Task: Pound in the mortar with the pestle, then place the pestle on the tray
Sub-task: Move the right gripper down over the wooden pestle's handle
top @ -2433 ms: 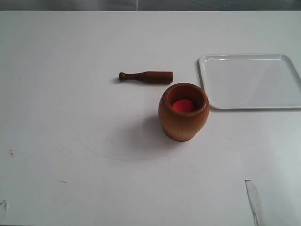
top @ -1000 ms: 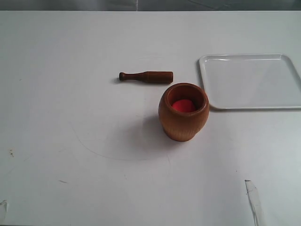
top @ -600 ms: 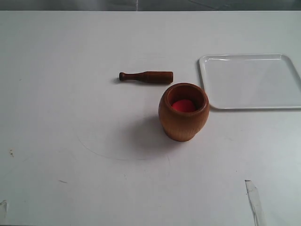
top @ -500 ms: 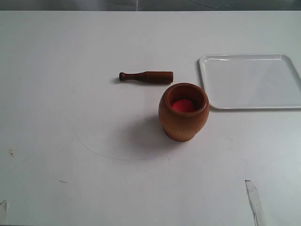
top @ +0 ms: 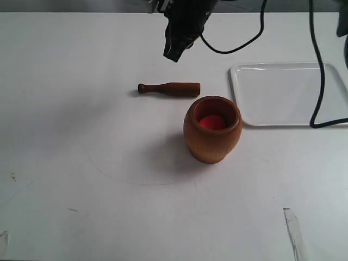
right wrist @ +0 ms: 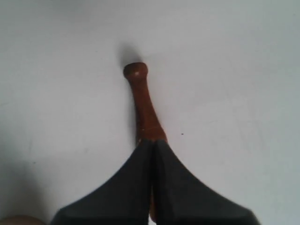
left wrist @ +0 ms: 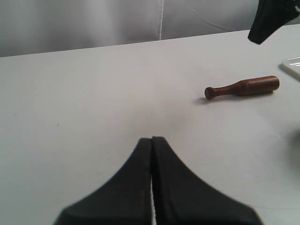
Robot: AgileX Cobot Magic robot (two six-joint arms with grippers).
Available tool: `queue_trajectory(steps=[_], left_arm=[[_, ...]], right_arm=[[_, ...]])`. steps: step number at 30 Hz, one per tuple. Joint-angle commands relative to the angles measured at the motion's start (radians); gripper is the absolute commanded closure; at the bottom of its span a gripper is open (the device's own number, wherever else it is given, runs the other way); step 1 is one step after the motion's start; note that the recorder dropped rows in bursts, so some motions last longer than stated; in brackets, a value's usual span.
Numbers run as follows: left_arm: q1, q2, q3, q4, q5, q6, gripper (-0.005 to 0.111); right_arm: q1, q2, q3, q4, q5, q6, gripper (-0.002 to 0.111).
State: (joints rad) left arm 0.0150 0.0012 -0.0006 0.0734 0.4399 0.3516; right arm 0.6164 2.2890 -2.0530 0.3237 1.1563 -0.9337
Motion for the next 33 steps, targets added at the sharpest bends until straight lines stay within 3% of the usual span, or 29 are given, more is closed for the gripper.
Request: queue_trajectory(steps=[1,10,13,18,21,33], left_arm=[[-0.008,-0.001,0.001,-0.007,-0.003,-0.008,0.107],[-0.008,-0.001,0.001,-0.007,-0.003,-0.008,0.107],[-0.008,-0.001,0.001,-0.007,-0.003,-0.008,0.107],[-0.008,-0.001,0.001,-0.007,-0.003,-0.008,0.107],[-0.008,-0.001,0.001,-0.007,-0.003,-0.008,0.107],[-0.008,-0.001,0.001,-0.007,-0.003,-0.008,0.107]], right_arm=[[0.013,0.054,-0.008,0.031,0.016,-0.032,0.108],[0.098,0.115,-0.008,-0.094,-0.110,-0.051,0.107],[0.123,0.115,-0.008,-0.126,-0.136,-0.066,0.097],[0.132,0.115,-0.008,-0.112,-0.161,-0.065,0.067],[0.132,0.119,-0.008,-0.101,-0.161,-0.065,0.059],[0.131,0.185,-0.008,-0.119,-0.262,-0.053,0.057]])
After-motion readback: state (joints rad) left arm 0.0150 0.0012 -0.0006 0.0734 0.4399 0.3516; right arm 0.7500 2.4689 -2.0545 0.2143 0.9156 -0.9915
